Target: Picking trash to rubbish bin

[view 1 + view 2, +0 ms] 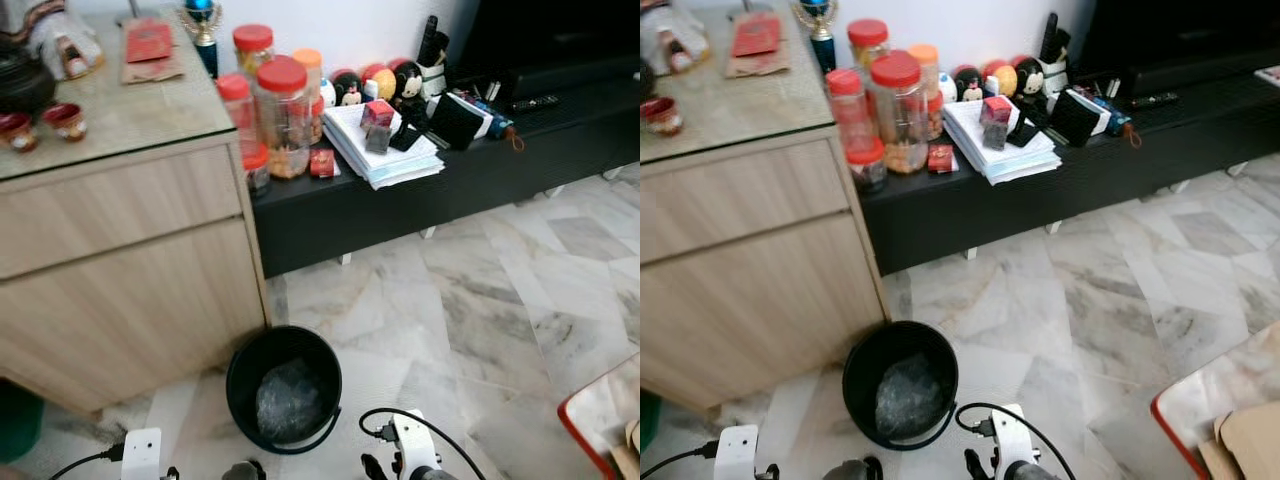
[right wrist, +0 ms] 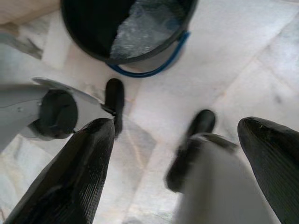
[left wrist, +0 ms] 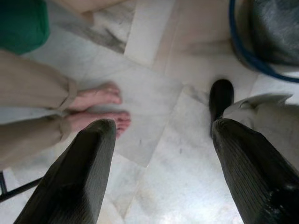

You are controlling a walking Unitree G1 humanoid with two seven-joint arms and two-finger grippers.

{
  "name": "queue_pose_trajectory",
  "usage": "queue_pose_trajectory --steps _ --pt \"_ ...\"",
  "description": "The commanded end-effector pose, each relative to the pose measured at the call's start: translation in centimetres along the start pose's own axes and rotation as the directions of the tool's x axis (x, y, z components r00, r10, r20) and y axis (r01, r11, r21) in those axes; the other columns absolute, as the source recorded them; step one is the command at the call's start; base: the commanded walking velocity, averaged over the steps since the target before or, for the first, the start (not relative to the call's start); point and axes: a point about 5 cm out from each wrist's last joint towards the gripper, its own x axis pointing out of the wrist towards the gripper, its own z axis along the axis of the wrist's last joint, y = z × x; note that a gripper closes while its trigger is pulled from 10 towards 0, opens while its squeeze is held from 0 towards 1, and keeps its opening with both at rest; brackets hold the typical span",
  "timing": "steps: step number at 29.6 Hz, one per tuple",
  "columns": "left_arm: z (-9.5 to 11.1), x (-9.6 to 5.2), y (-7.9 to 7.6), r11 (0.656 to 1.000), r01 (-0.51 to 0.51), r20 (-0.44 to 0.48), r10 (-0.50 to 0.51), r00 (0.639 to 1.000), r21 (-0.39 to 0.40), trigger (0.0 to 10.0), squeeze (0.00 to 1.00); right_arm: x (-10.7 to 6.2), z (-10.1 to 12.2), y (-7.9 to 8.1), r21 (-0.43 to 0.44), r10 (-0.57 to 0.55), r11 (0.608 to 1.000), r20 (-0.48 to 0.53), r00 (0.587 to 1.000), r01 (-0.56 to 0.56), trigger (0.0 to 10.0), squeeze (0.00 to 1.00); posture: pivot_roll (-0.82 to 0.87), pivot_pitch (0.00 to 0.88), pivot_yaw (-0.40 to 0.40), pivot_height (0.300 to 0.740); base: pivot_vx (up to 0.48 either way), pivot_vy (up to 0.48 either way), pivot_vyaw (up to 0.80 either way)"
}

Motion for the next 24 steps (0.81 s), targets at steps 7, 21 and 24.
queue_pose_trajectory --steps 7,21,24 --pt "-0.54 -0.1 0.03 1.0 -0.002 -0.017 0.002 1.0 -0.014 10.0 0.0 -0.07 -0.51 0.02 0.022 0.002 1.0 -0.01 1.0 -0.002 10.0 0.0 0.15 0.119 -0.02 0.728 -0.275 0.0 0.0" --pt "-0.65 -0.13 -0.07 1.0 -0.001 -0.019 0.001 1.0 -0.019 10.0 0.0 -0.08 -0.45 -0.03 0.021 0.003 1.0 -0.006 1.0 -0.003 10.0 0.0 0.15 0.117 -0.025 0.728 -0.277 0.0 0.0" --pt "-0.6 -0.12 -0.11 1.0 -0.001 -0.017 0.001 1.0 -0.019 10.0 0.0 -0.08 -0.38 -0.05 0.02 0.001 1.0 -0.003 1.0 -0.001 10.0 0.0 0.15 0.118 -0.025 0.728 -0.276 0.0 0.0"
